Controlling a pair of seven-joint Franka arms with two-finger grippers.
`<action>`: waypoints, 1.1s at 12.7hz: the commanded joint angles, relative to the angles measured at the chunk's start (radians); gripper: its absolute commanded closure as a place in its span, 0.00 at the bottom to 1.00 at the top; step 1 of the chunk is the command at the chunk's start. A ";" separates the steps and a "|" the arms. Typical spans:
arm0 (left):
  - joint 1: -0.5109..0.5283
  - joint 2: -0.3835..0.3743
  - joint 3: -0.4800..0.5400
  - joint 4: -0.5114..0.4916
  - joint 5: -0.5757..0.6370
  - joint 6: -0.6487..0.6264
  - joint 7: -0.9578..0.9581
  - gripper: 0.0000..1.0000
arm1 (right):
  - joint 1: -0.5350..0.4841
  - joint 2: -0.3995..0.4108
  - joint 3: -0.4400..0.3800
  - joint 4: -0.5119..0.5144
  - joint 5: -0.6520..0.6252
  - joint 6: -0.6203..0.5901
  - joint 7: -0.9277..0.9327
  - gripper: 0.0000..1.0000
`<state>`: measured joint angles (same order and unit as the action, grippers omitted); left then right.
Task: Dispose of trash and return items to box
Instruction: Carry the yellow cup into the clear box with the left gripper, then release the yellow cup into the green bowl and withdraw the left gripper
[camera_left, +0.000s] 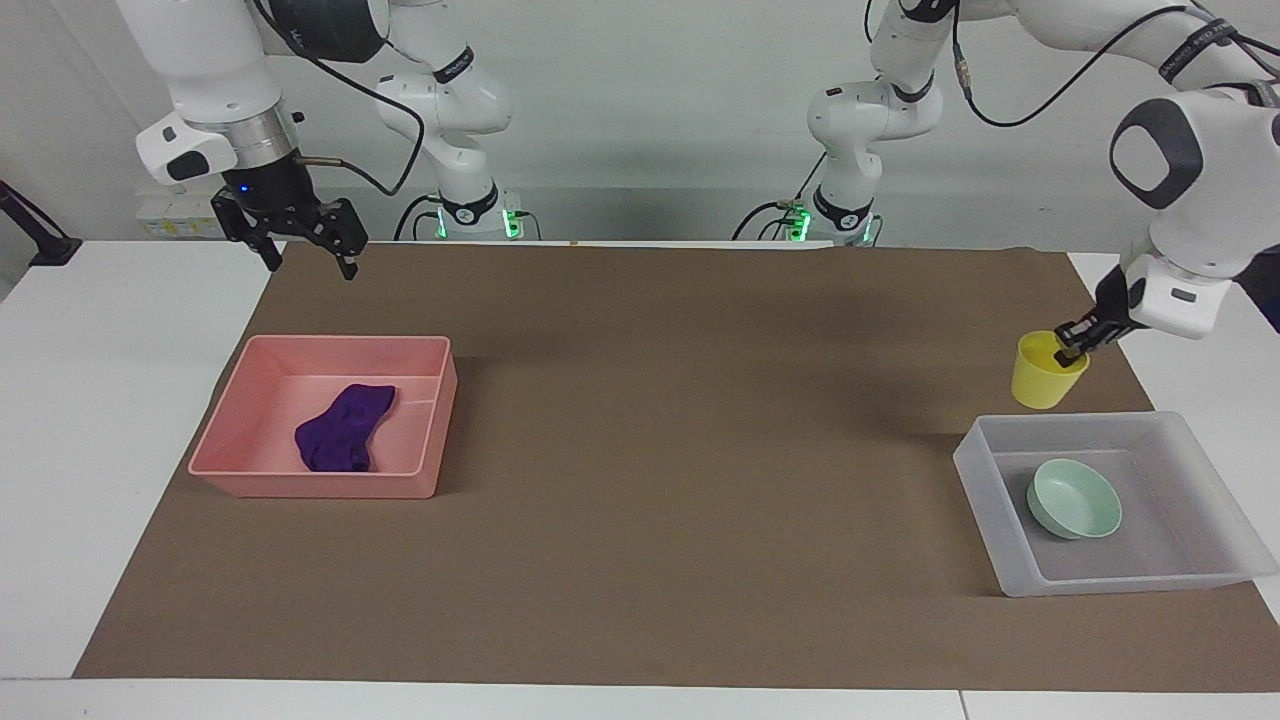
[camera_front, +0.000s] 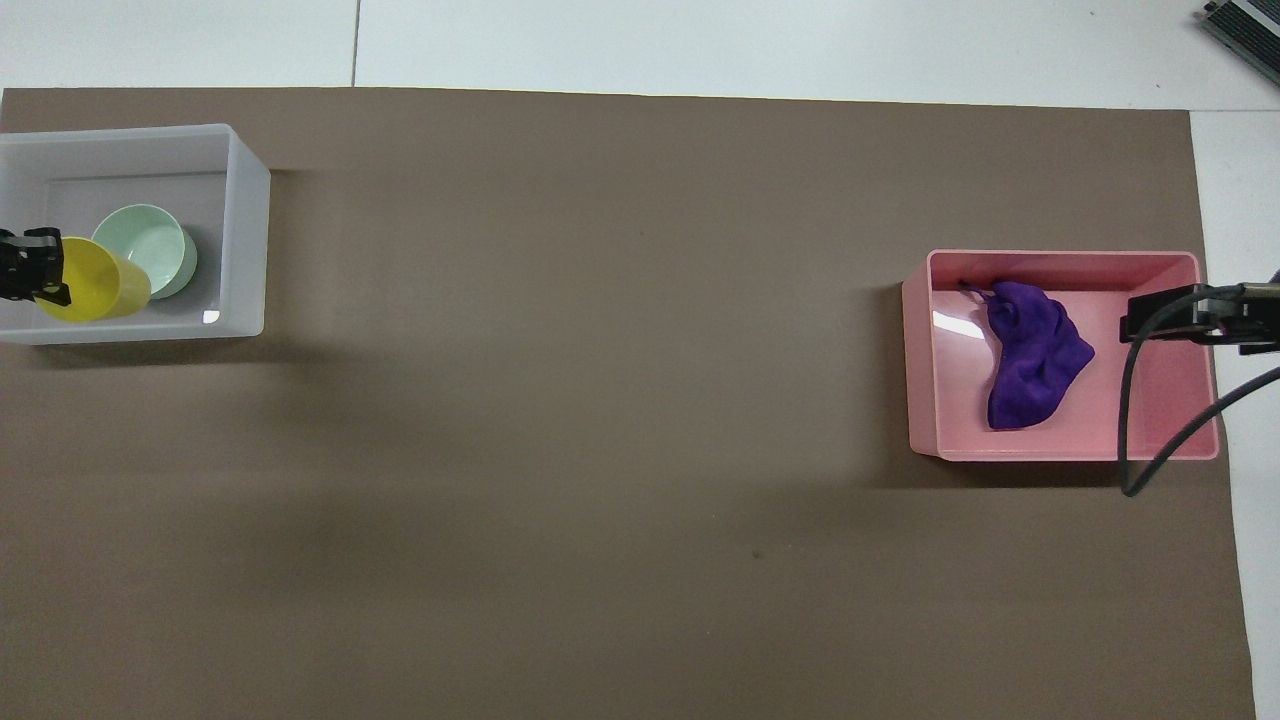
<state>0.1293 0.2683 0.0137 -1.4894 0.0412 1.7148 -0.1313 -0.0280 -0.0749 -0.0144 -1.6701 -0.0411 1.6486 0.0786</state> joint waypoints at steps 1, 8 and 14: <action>0.058 0.190 -0.012 0.175 0.019 0.093 0.024 1.00 | -0.029 -0.005 0.001 -0.003 0.023 -0.021 -0.043 0.00; 0.110 0.308 -0.015 0.146 -0.044 0.169 0.025 1.00 | -0.027 -0.007 0.004 0.027 0.027 -0.105 -0.069 0.00; 0.112 0.312 -0.015 0.143 -0.089 0.168 0.029 0.00 | -0.015 0.000 0.011 0.033 0.030 -0.096 -0.066 0.00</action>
<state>0.2314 0.5806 0.0031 -1.3634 -0.0300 1.8938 -0.1138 -0.0402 -0.0748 -0.0084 -1.6292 -0.0254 1.5287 0.0362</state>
